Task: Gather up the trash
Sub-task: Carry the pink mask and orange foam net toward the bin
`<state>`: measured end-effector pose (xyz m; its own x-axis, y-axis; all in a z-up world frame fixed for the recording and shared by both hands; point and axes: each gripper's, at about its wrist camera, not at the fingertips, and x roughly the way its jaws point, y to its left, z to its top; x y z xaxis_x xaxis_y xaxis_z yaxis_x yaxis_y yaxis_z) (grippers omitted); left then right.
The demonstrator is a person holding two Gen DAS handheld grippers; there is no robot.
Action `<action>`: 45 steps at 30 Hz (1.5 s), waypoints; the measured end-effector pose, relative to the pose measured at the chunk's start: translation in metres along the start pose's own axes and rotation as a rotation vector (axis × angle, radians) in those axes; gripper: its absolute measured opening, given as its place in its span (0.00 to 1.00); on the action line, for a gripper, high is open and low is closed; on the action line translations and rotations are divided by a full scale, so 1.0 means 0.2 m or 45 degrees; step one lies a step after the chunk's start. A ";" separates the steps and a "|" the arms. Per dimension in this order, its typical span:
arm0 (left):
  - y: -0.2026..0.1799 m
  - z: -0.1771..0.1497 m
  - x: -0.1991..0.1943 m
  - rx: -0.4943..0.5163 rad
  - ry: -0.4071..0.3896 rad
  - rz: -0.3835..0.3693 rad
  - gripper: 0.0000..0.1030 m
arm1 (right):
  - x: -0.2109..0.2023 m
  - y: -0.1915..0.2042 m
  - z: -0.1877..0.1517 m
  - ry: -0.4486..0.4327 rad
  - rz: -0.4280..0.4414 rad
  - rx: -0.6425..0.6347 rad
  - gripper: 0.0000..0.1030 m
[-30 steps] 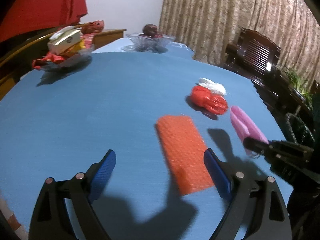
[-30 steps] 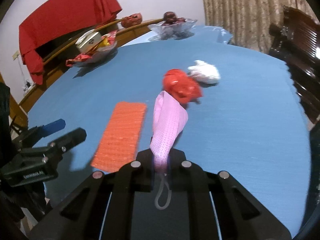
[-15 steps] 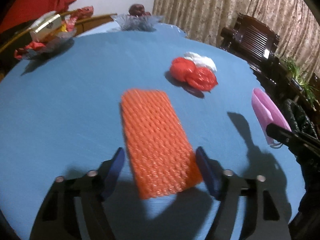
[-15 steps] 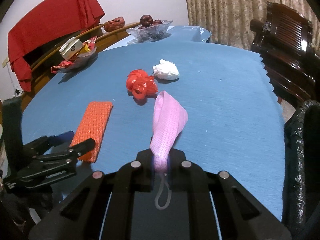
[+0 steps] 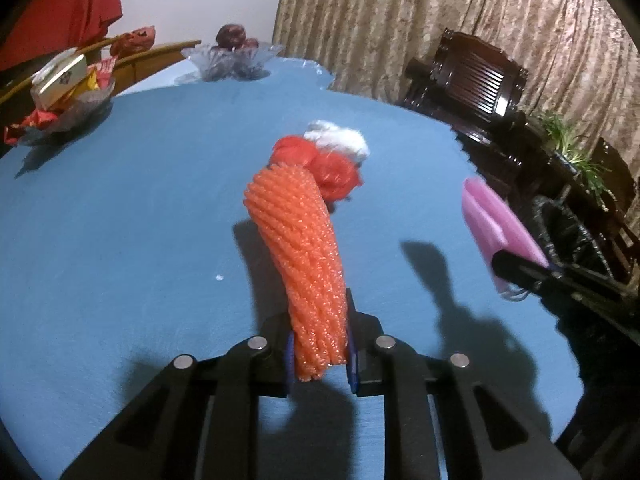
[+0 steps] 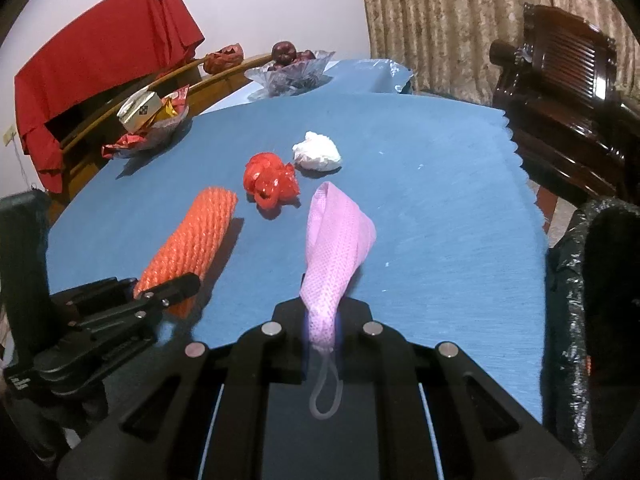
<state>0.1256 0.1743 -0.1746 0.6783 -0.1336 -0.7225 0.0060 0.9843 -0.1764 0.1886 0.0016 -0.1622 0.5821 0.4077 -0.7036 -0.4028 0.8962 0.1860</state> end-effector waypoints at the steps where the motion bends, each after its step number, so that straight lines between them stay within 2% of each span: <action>1: -0.02 0.01 -0.02 0.007 -0.006 0.003 0.18 | -0.01 0.00 0.00 -0.004 -0.001 0.001 0.08; 21: -0.33 0.16 -0.29 0.094 -0.130 -0.056 0.18 | -0.41 -0.12 0.08 -0.147 -0.039 0.020 0.08; 34: -0.53 0.16 -0.37 0.143 -0.160 -0.103 0.18 | -0.65 -0.25 0.02 -0.216 -0.107 0.051 0.09; 45: -0.73 0.16 -0.38 0.201 -0.160 -0.163 0.19 | -0.84 -0.42 -0.06 -0.265 -0.211 0.095 0.09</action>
<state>0.0969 0.0438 -0.0731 0.7508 -0.2527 -0.6103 0.2058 0.9674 -0.1473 0.1152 -0.1438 -0.0678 0.7714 0.2748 -0.5739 -0.2415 0.9609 0.1355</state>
